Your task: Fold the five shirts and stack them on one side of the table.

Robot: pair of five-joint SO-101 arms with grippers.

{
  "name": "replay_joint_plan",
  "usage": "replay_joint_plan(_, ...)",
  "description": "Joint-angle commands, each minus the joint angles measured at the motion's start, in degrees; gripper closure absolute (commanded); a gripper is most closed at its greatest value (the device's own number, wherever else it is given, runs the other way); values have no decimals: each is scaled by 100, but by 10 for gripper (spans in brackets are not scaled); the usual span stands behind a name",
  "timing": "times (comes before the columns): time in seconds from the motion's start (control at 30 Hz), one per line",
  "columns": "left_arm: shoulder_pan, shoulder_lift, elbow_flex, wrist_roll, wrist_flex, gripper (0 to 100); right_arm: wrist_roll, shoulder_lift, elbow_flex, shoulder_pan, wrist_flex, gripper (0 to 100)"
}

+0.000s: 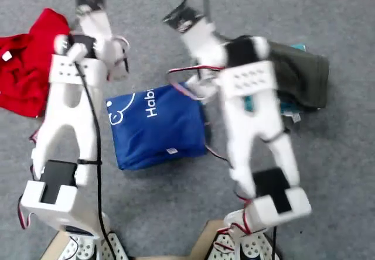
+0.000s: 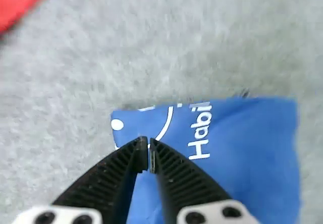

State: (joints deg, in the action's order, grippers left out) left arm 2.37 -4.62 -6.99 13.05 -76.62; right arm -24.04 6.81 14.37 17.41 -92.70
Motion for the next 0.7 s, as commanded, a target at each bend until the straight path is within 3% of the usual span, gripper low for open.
replay_joint_plan(0.0, 171, 44, 1560, -88, 1714, 970, 580, 602, -418, 114, 378, 985)
replay_joint_plan(0.1, 154, 44, 2519, -88, 3112, 971, 387, 892, -1033, 123, 897, 985)
replay_joint_plan(0.2, -4, -35, 3011, -88, 3824, 971, 264, 901, -1587, 132, 1565, 985)
replay_joint_plan(0.5, -268, -897, 2695, -88, 4123, 972, 18, 892, -2853, -202, 2804, 985)
replay_joint_plan(0.67, -277, -897, 2571, -123, 4123, 972, -510, 145, -2519, -211, 2101, 985)
